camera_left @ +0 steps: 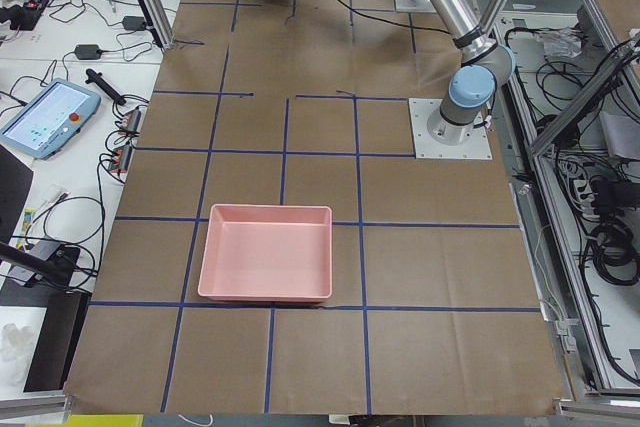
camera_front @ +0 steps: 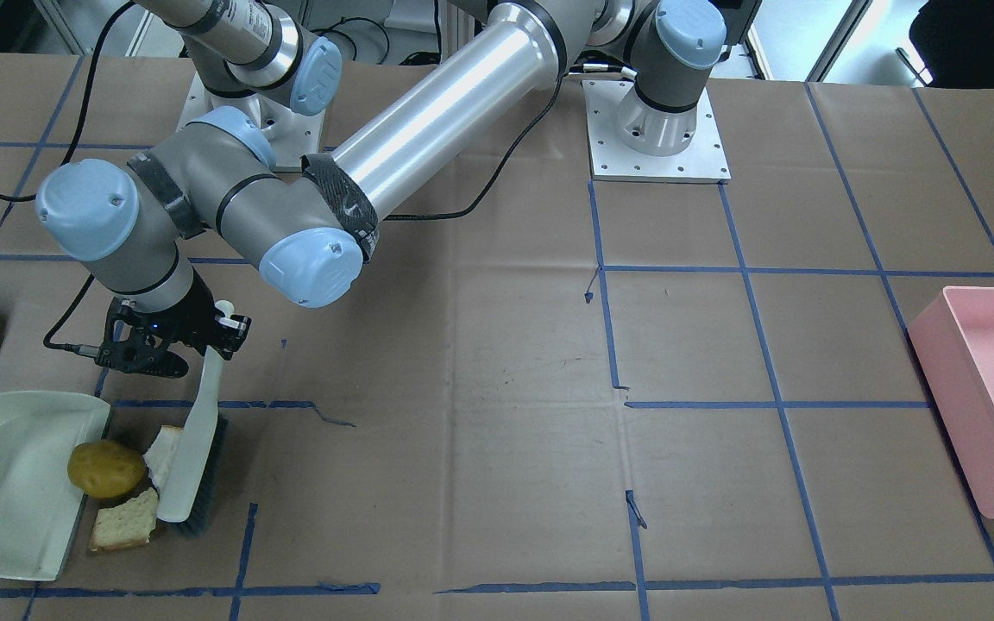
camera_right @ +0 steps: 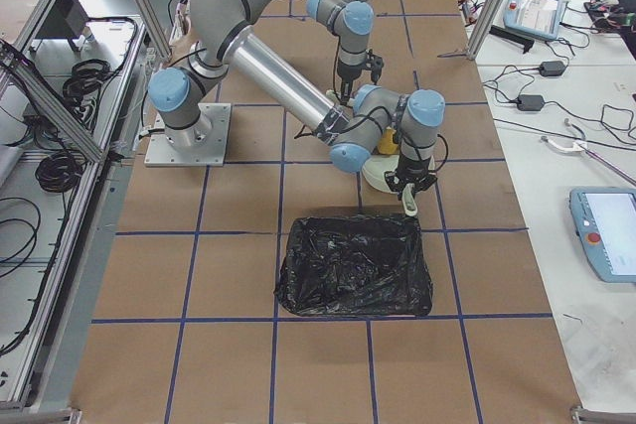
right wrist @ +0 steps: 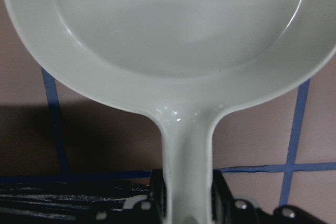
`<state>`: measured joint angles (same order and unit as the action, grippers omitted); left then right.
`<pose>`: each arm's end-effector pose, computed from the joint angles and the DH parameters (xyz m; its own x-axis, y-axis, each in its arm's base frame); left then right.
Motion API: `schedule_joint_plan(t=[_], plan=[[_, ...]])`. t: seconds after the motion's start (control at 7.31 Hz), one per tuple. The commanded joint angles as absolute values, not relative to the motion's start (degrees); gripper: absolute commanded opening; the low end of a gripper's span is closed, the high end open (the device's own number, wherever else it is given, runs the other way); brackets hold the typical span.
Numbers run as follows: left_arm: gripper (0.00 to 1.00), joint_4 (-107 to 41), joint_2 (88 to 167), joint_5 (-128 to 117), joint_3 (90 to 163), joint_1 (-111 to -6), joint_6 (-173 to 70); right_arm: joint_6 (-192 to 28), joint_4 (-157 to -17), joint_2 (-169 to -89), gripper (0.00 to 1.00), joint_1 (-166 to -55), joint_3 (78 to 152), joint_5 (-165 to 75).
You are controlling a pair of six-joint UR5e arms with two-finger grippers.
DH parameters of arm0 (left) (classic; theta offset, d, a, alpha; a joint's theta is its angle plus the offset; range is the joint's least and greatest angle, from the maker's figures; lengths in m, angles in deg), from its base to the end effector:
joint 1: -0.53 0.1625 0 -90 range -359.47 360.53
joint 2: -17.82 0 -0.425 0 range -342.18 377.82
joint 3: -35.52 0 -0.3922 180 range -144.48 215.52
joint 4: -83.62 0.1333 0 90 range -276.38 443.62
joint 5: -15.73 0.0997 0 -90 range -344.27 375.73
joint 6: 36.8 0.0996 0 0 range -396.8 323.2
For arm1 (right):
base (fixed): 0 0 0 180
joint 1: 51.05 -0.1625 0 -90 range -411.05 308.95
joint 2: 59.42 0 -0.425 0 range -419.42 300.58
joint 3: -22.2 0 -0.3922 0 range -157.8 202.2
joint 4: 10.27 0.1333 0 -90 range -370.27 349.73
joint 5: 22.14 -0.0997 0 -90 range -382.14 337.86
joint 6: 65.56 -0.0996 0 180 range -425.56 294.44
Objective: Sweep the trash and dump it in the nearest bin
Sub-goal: 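Reach the left gripper's brush across behind the bread and potato, then sweep the bread and potato into the dustpan with the left gripper's brush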
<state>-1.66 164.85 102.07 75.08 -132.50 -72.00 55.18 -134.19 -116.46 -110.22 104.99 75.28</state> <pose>-0.6770 -0.5206 0.2462 -0.9904 0.1341 0.0333 0.1360 0.9887 0.0634 -0.2539 -0.6604 0.2651 -0.0056 -0.9984 0.0568 -0.9831 0.0159 0.1825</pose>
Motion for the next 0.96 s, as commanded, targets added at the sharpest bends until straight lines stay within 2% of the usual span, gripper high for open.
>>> schedule_joint_plan(t=[0.0,0.82], plan=[[0.00,0.46,166.00,96.71,73.49,-132.54,-71.96,55.38,-134.19,-116.46,0.00,-110.29,105.69,75.24],[0.00,13.82,168.20,79.41,72.61,-132.80,-74.14,55.56,-134.19,-116.46,0.00,-110.29,105.87,74.01]])
